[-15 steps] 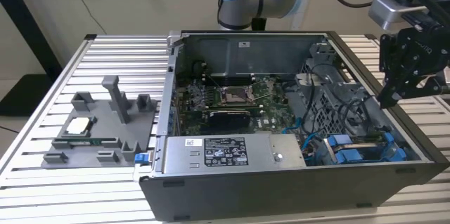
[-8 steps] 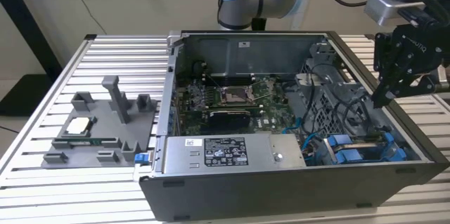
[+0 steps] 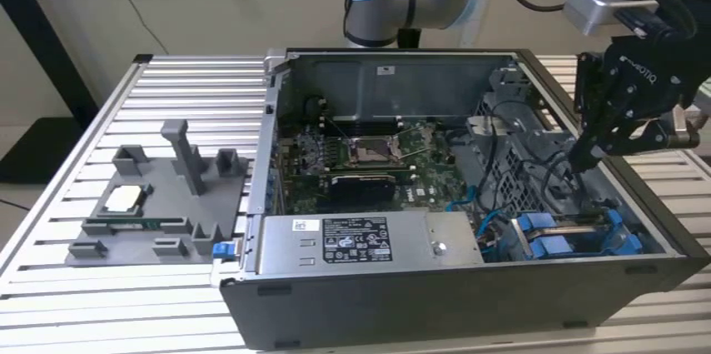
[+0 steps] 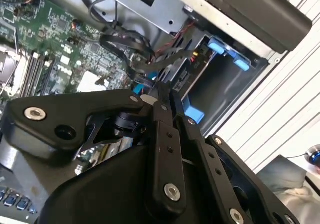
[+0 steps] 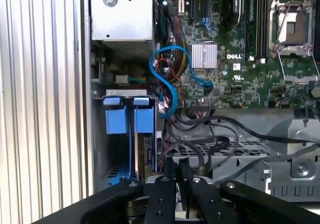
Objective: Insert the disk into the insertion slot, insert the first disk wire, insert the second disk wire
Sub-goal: 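Insert the second disk wire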
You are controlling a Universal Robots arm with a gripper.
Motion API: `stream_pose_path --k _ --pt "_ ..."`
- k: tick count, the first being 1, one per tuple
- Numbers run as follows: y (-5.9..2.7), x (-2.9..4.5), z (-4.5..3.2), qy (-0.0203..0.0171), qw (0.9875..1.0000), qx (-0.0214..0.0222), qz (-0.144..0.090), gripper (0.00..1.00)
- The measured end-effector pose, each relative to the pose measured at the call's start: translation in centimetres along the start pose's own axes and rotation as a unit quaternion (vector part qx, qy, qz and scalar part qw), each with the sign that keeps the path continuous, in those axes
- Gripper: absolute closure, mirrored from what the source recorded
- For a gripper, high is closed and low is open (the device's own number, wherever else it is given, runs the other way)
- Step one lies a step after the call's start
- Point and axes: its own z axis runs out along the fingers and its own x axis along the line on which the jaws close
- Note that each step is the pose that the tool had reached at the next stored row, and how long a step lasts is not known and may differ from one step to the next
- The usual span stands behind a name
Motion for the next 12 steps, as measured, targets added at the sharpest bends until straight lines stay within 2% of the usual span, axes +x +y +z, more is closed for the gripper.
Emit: stream_pose_path --k 7,12 --pt "0.15 1.04 0.82 -0.0001 1.0000 -0.0028 0.000 0.84" --pt "0.19 1.94 1.40 0.0000 1.0000 -0.0081 0.000 0.84"
